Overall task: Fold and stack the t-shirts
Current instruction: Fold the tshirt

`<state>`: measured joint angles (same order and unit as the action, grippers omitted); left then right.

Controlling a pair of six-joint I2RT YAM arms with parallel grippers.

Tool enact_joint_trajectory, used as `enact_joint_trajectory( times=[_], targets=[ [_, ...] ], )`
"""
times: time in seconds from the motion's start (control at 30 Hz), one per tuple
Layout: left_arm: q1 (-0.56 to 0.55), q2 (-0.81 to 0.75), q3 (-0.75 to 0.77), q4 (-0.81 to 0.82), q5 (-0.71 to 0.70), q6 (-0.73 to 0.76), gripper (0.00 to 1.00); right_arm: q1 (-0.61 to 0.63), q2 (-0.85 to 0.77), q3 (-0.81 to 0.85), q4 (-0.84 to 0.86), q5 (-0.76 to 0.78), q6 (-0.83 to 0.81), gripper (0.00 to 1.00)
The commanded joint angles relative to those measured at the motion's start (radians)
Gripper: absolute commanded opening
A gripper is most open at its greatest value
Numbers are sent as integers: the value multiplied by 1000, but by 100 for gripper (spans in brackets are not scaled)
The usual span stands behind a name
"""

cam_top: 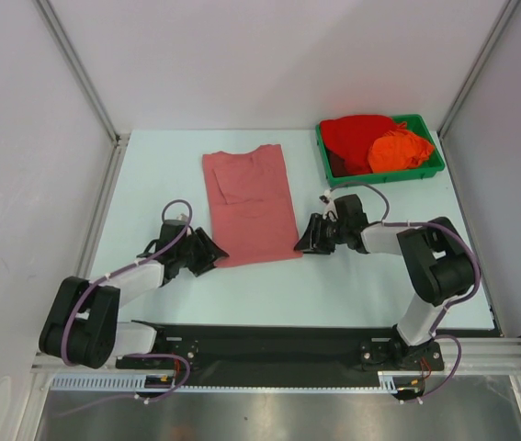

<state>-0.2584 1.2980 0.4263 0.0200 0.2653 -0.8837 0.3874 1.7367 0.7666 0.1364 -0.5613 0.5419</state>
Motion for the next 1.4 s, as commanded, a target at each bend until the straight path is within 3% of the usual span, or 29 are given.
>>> enact_joint_trajectory(
  times=[0.0, 0.1, 0.2, 0.3, 0.33, 0.6, 0.73, 0.87, 0.97, 1.13, 1.27, 1.37],
  targets=[
    [5, 32, -32, -95, -74, 17, 56, 44, 47, -23, -55, 70, -17, 39],
    [5, 32, -23, -104, -74, 26, 51, 47, 53, -21, -46, 83, -7, 31],
    [5, 17, -20, -115, -81, 41, 38, 42, 40, -18, -57, 83, -5, 10],
    [5, -21, -27, -126, -93, 64, 14, 47, 0, -46, -47, 84, 3, 0],
    [4, -35, -34, -129, -95, 66, 0, 51, -8, -46, -64, 89, -2, 0],
    [-38, -301, -130, -276, -92, 63, 0, 108, -153, -93, -179, 104, -8, 0],
    [-93, -491, -158, -394, -98, 6, 0, 178, -317, -154, -231, 126, 41, 0],
    [-206, -653, -104, -508, -133, -46, 0, 252, -471, -167, -314, 178, 95, 0],
    [-217, -683, -35, -587, -181, -32, 0, 251, -546, -104, -397, 205, 98, 0],
    [-202, -507, 225, -637, -255, 90, 0, 170, -464, 110, -508, 195, 6, 0],
    [-46, -317, 405, -536, -164, 190, 0, 104, -295, 343, -517, 164, -69, 0],
    [7, -119, 555, -522, -130, 259, 0, 59, -143, 448, -502, 144, -108, 0]
  ],
)
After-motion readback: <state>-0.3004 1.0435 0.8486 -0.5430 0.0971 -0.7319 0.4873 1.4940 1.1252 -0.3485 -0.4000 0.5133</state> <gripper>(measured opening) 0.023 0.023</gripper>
